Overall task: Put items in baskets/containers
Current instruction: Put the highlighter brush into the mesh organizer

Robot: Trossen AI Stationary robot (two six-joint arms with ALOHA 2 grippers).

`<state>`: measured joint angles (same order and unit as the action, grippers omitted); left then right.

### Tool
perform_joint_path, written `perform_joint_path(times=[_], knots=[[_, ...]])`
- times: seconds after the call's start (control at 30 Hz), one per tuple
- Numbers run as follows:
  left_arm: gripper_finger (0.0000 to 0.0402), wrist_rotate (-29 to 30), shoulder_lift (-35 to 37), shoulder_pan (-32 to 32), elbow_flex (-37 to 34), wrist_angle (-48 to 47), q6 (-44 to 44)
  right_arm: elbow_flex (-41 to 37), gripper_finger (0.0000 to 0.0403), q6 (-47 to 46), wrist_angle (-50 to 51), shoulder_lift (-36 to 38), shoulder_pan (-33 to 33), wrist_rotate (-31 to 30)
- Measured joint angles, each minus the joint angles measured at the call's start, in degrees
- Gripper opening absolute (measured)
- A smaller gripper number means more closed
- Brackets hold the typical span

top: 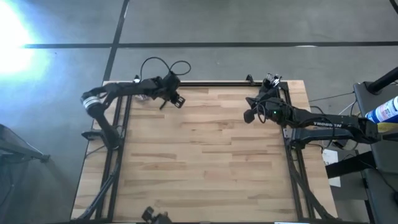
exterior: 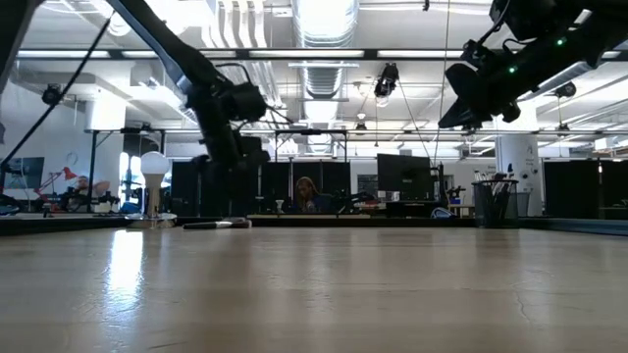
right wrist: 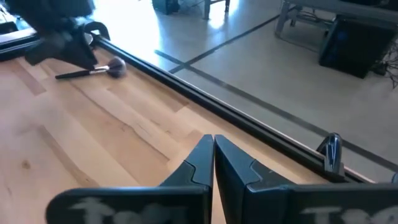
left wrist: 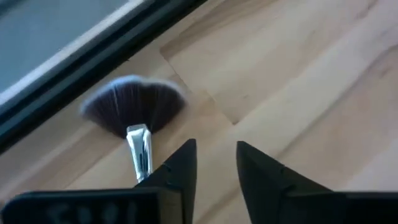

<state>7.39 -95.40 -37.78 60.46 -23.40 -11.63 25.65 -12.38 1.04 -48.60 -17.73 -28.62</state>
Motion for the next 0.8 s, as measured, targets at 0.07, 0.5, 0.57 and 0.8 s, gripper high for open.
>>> perform_joint_path(times=[0.07,0.5,0.57,0.8], knots=[[0.0116,-1.2,-2.2,-1.5,1.5,0.0,0.2,-0.1,0.0008,0.2,-0.1,0.1,0.3,0.0],[0.0145,1.5,-10.8,-7.1,9.4,-4.0,2.2,-1.3,0.0008,0.5,-0.7,-0.3,0.3,0.0],[0.0145,1.5,-11.8,-7.7,9.3,-4.1,2.5,-1.6,0.0008,0.4,-1.0,-0.3,0.3,0.0],[0.0145,1.2,-14.3,-8.6,9.1,-1.8,3.3,-2.2,0.0008,0.4,-2.1,-0.3,0.3,0.0]])
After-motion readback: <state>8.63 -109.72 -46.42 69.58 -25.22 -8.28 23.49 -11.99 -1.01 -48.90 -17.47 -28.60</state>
